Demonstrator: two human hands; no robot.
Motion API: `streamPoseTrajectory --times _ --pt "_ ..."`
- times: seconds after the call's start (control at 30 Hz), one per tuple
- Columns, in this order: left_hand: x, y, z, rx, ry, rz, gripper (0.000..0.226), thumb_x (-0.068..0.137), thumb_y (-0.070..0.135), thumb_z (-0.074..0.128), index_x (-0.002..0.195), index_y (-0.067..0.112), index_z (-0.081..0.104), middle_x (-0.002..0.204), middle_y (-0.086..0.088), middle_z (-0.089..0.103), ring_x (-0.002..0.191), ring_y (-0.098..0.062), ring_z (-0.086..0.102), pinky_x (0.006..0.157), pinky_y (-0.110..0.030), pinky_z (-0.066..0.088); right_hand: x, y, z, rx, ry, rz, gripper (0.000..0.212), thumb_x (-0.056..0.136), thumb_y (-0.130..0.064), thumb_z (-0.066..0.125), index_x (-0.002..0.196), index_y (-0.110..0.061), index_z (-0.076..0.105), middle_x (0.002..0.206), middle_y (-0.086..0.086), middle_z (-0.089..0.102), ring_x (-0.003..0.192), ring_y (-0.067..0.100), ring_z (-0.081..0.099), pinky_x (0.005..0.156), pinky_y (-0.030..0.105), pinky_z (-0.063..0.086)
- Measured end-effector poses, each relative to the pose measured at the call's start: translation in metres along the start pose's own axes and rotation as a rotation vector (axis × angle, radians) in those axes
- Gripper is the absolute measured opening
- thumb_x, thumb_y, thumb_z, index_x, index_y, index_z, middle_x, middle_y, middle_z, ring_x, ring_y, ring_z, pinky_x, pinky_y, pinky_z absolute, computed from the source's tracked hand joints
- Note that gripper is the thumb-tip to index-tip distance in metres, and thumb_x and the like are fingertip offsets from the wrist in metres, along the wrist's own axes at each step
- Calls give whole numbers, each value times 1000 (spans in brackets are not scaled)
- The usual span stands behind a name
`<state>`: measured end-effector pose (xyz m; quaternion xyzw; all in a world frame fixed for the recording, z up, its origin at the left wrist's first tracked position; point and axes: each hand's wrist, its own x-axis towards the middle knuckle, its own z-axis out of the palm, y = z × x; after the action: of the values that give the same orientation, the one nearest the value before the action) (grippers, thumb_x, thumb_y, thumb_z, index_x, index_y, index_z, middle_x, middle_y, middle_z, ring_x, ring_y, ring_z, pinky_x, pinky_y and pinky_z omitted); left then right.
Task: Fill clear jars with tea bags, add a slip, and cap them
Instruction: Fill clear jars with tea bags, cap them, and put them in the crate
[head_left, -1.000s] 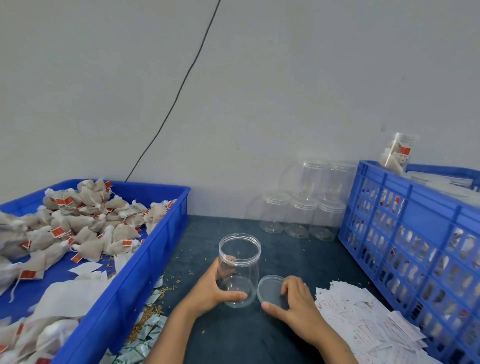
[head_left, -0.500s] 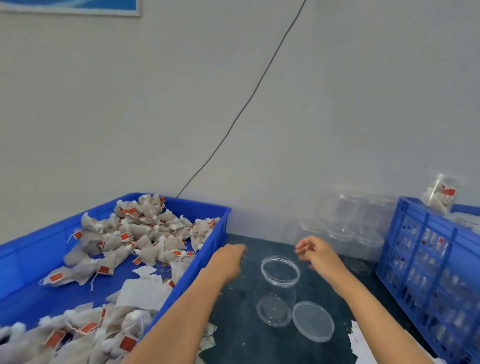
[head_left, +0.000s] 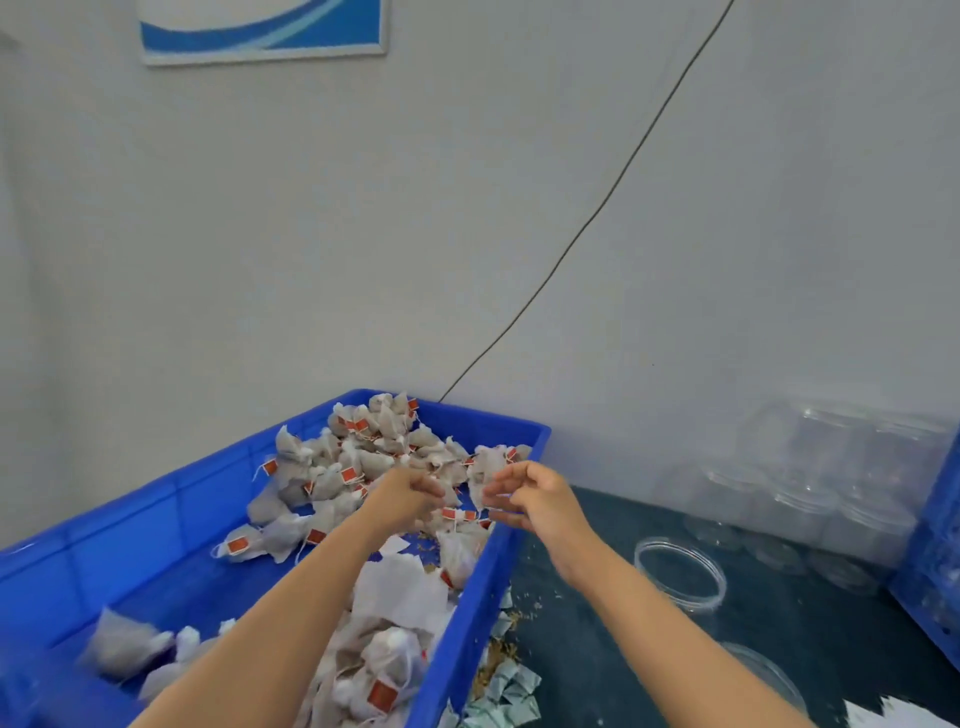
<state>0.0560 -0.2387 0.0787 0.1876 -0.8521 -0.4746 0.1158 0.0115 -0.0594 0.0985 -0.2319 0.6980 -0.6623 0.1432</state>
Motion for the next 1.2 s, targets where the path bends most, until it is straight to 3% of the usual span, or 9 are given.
streamPoseTrajectory --times 0.13,0.2,0.33,0.5,0.63,0.8,0.87,1.0,1.2 --pt "10 -32 -8 -113 32 -159 14 93 2 56 104 5 63 105 -16 63 88 -22 60 75 -32 51 27 16 23 -171 -2 21 33 88 15 35 94 -9 58 101 12 64 100 23 63 87 29 54" --pt "22 -46 -6 -162 62 -201 14 91 0 55 99 9 62 102 -16 61 88 -22 58 78 -36 50 43 23 29 -265 -18 28 30 89 11 38 99 -10 58 99 7 63 98 18 60 83 24 52" --pt "61 -63 -6 -315 196 -303 29 91 -4 54 119 3 58 108 -19 61 95 -30 57 83 -39 51 81 30 40 -411 -90 35 27 92 5 41 101 -18 53 102 4 58 93 13 54 76 23 49" --pt "104 -69 -3 202 355 -159 48 89 9 62 135 15 46 132 -10 54 116 -27 53 90 -36 50 128 50 56 -549 -119 98 34 91 3 39 118 -14 51 117 10 55 99 19 52 80 32 45" --pt "130 -72 8 732 323 -16 84 84 46 68 150 27 20 154 -12 27 141 -34 25 113 -43 31 158 69 67 -696 -153 119 43 92 -1 42 133 -14 43 130 11 48 108 22 50 81 28 42" --pt "164 -85 9 765 183 -168 122 70 72 67 152 32 -15 160 -19 -10 147 -43 -4 119 -53 7 194 83 60 -1009 -167 10 70 92 -8 52 152 -22 18 151 11 26 131 31 39 105 42 41" --pt "174 -93 5 762 140 -165 126 66 76 66 152 34 -17 161 -19 -4 148 -39 -2 118 -52 9 204 87 62 -1023 -243 -9 80 90 -11 59 153 -26 11 157 9 15 138 32 32 109 43 37" --pt "180 -110 1 735 169 -52 123 63 81 62 153 33 -5 154 -14 28 141 -32 28 113 -46 28 216 94 67 -1065 -387 54 99 81 -24 74 153 -33 6 162 1 -5 146 33 13 113 48 32" --pt "169 -123 3 547 209 55 86 79 53 70 145 21 26 134 -9 52 116 -27 56 90 -38 49 219 93 69 -1253 -463 48 68 84 -31 70 143 -32 35 158 5 -1 144 38 10 110 51 34"
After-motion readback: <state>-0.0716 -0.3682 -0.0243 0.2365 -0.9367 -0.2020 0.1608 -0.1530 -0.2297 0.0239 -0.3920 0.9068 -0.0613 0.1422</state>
